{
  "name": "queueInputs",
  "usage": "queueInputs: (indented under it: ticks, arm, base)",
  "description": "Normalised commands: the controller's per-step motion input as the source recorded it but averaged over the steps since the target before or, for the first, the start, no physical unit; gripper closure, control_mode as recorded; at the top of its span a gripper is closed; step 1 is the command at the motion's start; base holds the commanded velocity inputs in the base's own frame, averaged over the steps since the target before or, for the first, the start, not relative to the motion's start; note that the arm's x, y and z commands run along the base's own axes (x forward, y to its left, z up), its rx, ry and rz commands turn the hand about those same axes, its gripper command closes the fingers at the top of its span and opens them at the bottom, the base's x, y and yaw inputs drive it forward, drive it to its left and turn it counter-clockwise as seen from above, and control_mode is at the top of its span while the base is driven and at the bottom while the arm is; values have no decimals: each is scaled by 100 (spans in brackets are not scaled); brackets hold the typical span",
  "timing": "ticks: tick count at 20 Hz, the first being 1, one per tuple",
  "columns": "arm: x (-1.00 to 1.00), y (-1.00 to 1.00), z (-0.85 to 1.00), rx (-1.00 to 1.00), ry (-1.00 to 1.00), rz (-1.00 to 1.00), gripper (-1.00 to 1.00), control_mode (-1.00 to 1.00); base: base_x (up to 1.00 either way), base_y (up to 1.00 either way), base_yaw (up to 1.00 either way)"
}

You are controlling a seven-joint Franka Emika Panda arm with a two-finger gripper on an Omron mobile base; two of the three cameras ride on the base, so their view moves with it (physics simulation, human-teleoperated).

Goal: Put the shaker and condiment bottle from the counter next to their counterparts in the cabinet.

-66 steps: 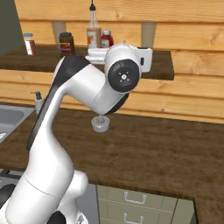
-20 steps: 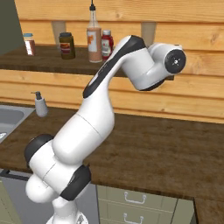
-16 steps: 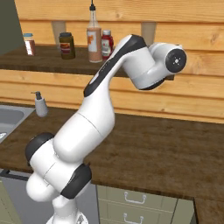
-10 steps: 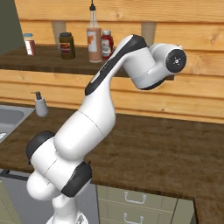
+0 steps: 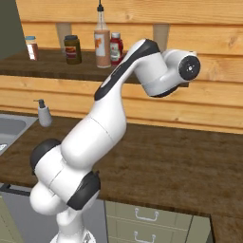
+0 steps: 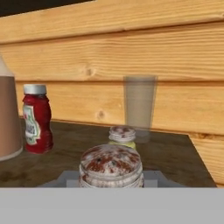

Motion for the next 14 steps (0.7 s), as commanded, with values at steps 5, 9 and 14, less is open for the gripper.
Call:
queueInputs:
  ticks: [5, 9, 14]
  arm:
    - [24, 0, -7, 0, 0, 0, 100, -100]
    - [23, 0, -4, 0, 0, 0, 100, -100]
    - [24, 0, -4, 0, -1, 0, 100, -100]
  base:
    - [0, 0, 0]
    - [0, 0, 0]
    - [0, 0, 0]
